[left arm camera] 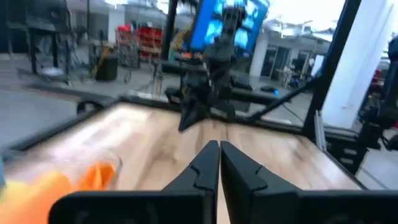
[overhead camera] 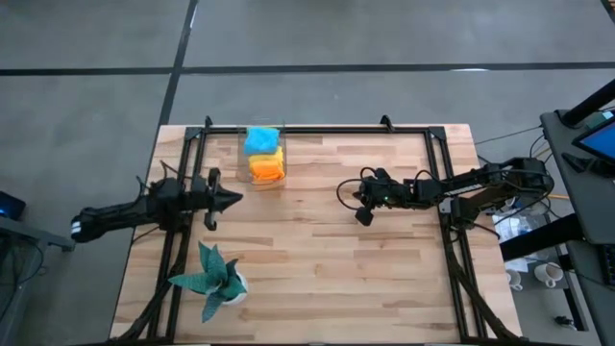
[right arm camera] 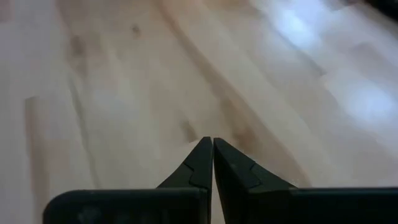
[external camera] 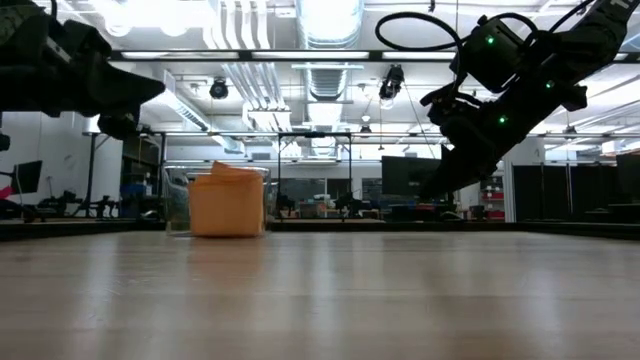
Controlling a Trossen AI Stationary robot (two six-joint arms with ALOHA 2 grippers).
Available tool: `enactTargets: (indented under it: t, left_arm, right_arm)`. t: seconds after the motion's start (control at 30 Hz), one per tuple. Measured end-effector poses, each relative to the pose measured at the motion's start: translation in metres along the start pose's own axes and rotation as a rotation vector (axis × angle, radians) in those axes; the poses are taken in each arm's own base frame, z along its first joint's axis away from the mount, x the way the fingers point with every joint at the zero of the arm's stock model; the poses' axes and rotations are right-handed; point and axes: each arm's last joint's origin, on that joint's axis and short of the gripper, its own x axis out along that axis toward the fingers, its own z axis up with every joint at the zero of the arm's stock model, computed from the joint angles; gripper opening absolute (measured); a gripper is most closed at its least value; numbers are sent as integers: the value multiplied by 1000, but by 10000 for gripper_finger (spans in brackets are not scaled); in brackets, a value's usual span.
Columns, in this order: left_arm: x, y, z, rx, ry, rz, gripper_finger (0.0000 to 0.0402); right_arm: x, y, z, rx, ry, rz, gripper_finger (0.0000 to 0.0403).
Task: Roll microfiber towels into tight, uniform cylinder then place into a basket
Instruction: Return to Home Position
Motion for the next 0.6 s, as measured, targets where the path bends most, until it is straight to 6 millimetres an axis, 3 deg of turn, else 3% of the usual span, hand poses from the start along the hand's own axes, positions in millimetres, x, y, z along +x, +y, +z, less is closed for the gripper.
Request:
enactTargets:
  t: [0.27,0.6]
  left_arm:
    - [8,-8,-10,-31,83,-33,0]
    - [10,-15,-12,70,91,-17,0]
  right_arm:
    - [-11,10,-8,-33,33,88,9]
    - [-47,19,-25,-51,-80,221,9]
